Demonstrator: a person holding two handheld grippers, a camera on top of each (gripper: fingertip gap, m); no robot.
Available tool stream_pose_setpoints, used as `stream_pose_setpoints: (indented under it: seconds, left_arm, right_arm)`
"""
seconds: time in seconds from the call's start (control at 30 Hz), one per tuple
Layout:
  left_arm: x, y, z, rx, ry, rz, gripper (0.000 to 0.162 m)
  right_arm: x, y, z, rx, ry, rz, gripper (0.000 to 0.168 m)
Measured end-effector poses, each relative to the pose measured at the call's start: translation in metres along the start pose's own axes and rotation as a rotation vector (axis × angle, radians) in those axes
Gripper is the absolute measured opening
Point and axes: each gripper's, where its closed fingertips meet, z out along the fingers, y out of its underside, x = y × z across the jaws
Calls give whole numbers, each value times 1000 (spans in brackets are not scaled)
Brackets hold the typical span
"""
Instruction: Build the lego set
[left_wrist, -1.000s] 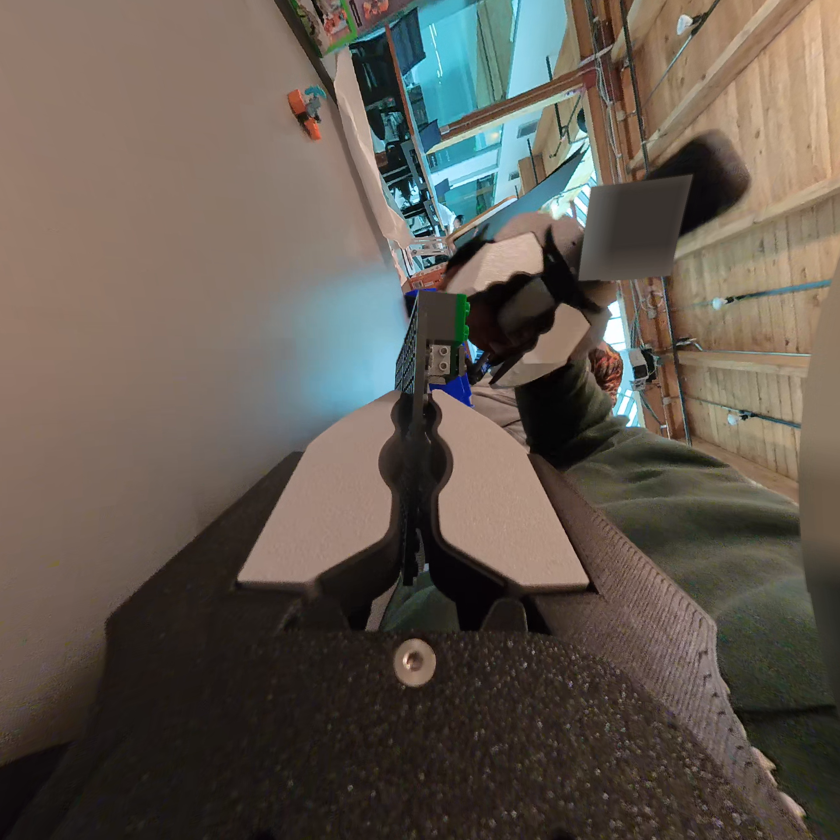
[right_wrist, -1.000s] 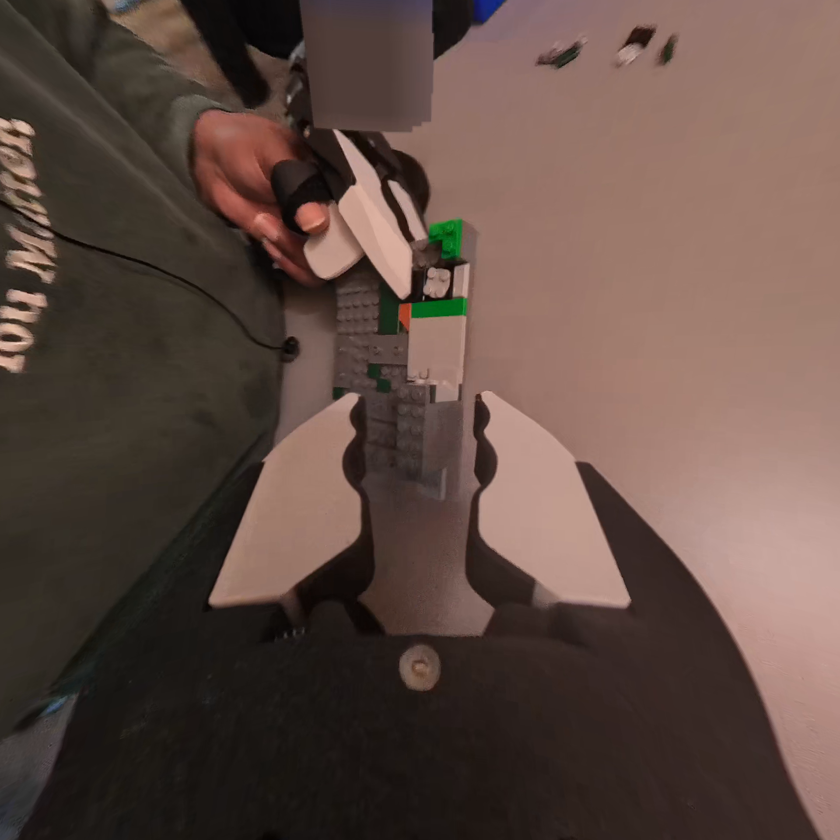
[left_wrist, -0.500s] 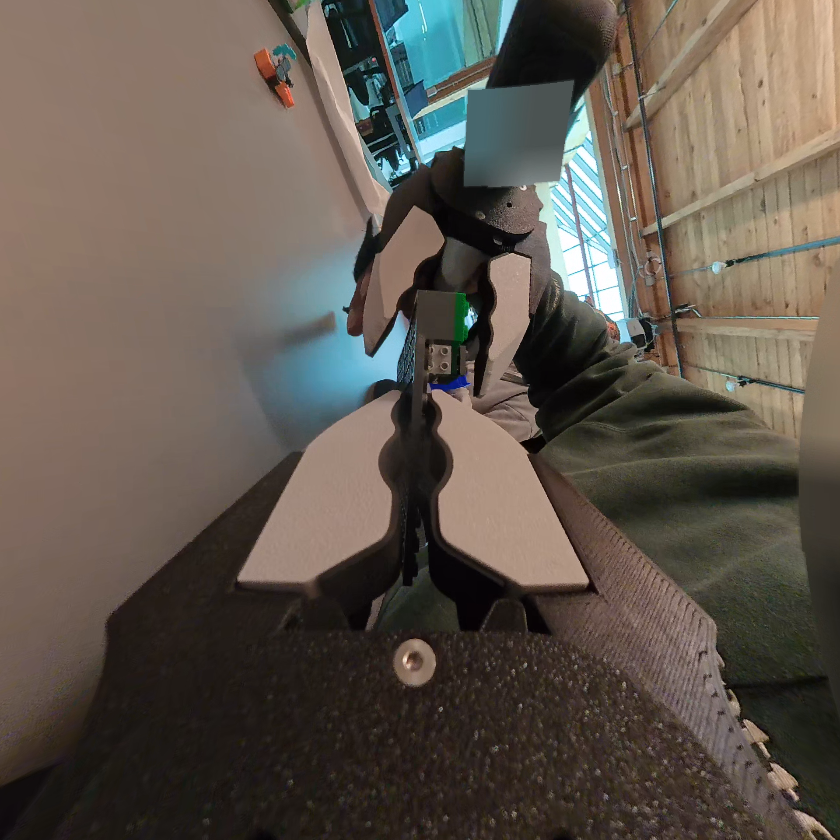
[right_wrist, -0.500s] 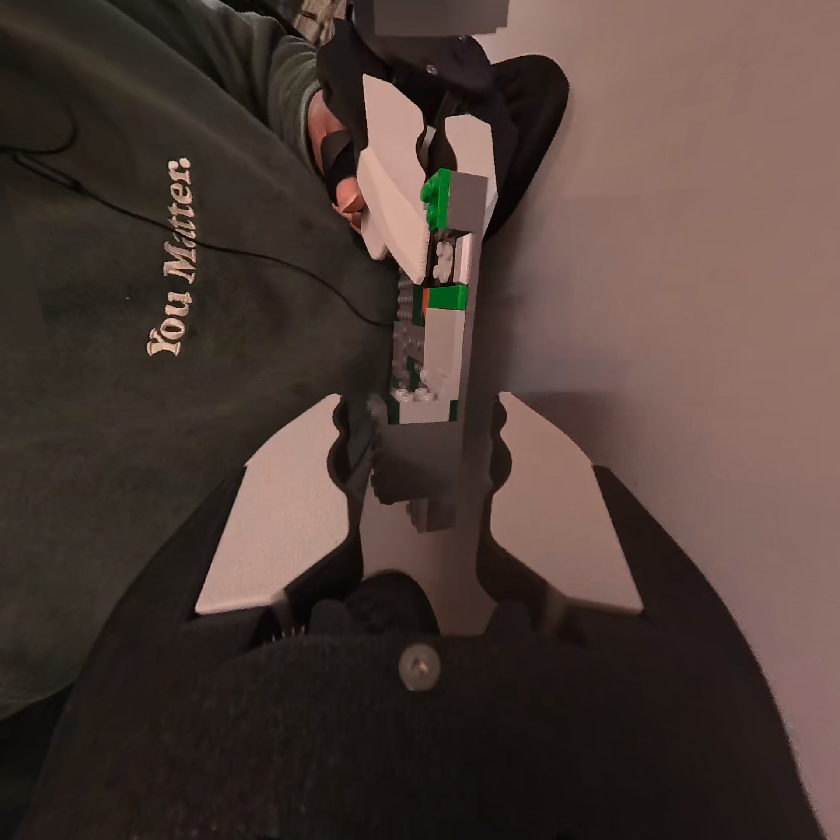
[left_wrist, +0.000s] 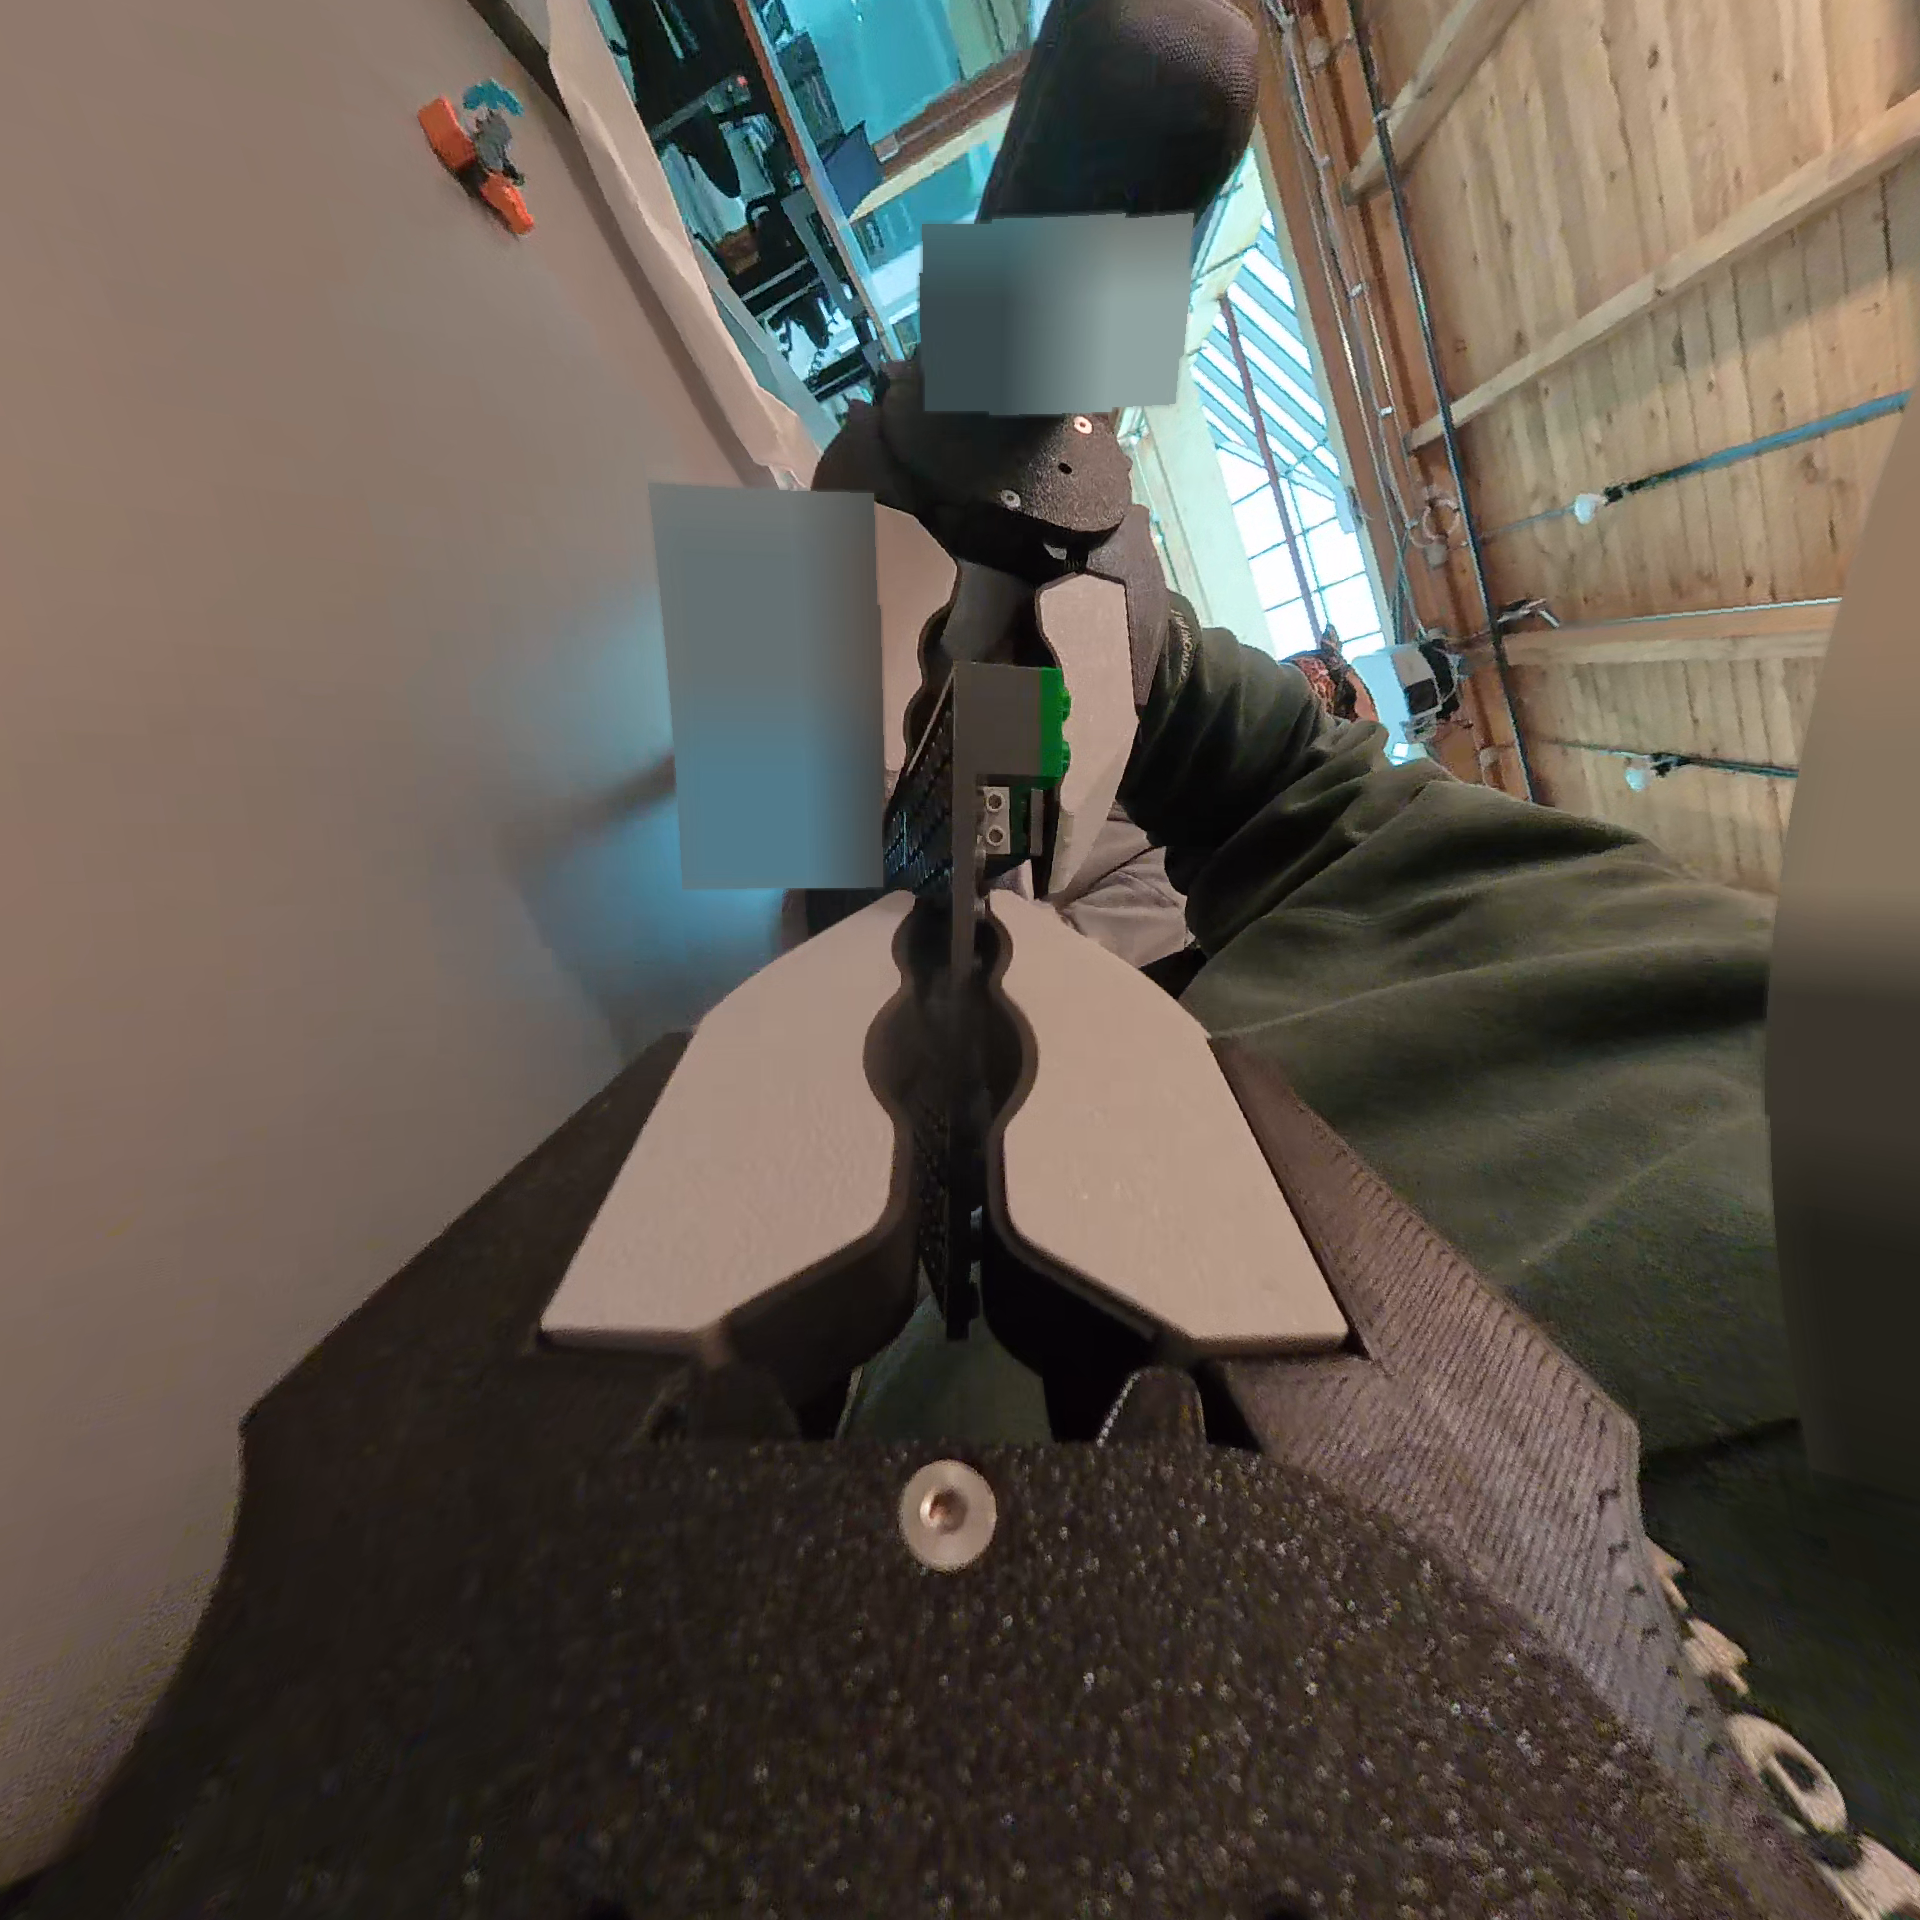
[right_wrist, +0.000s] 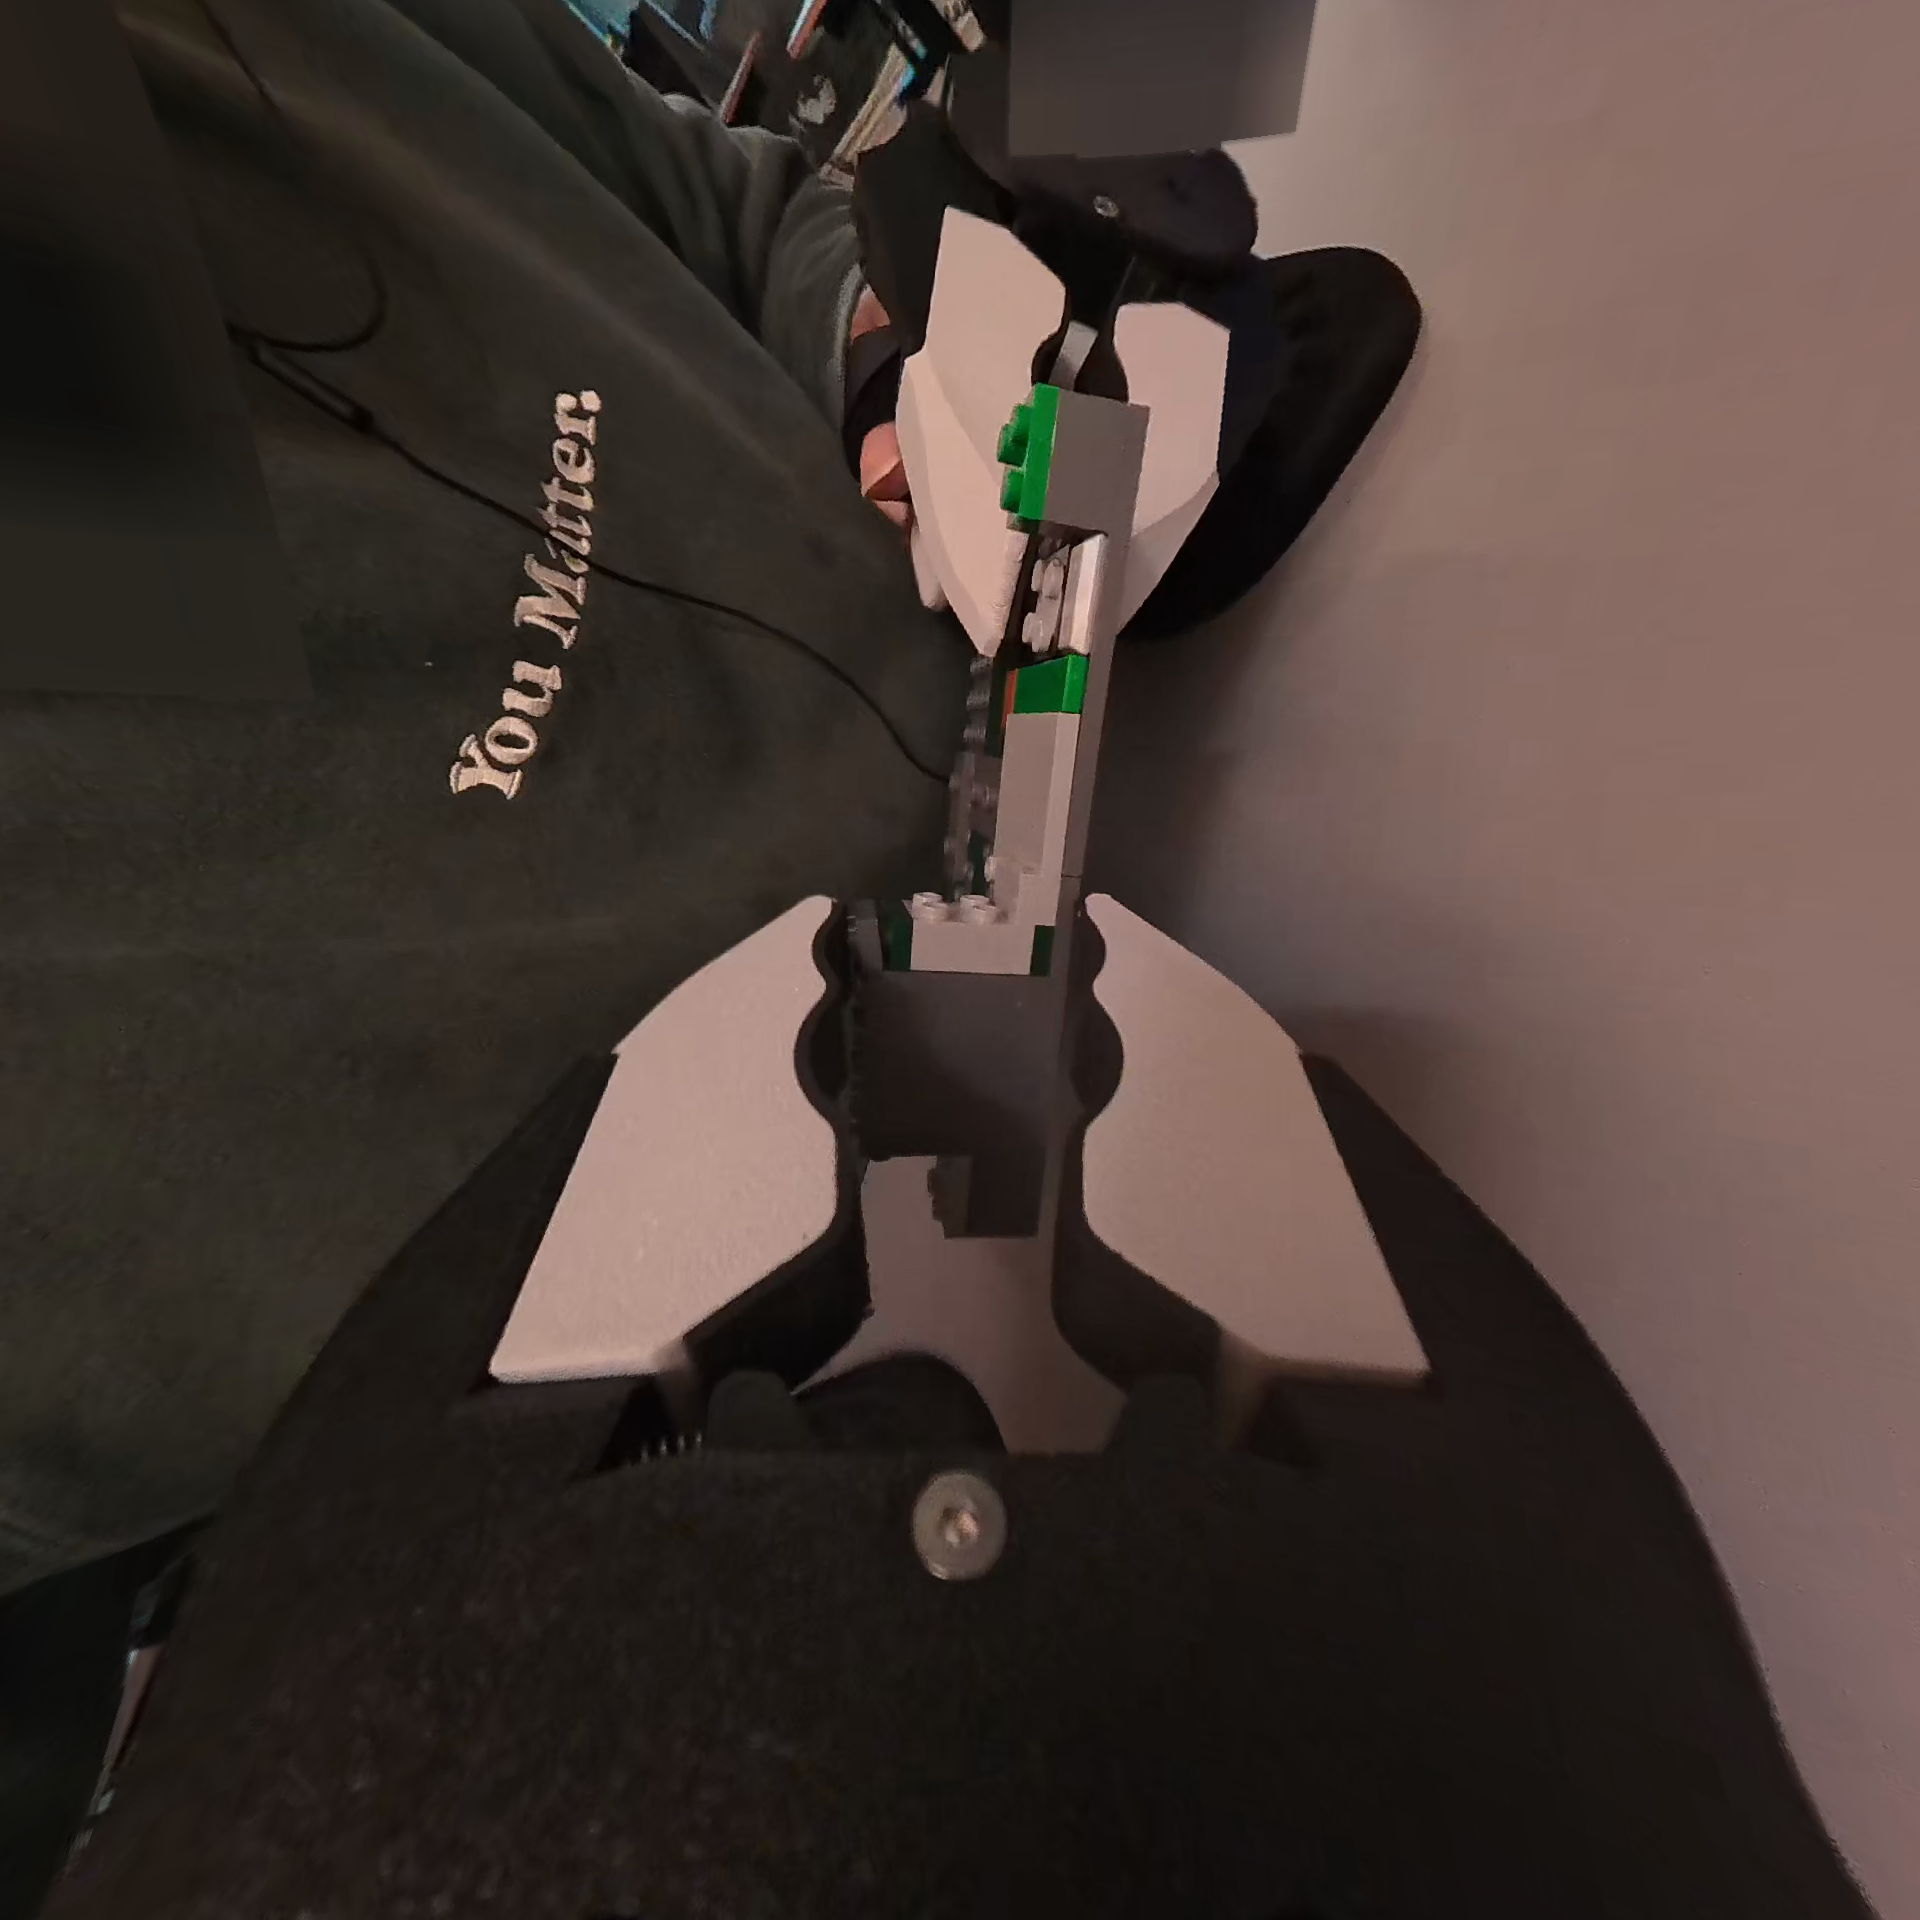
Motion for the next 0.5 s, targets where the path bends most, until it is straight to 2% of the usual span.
stream_pose_setpoints:
  seconds: [0.5]
  left_arm:
    - [10,8,1,-67,-7,125,8]
  right_arm:
    - [-8,9,7,-24,72,-103,39]
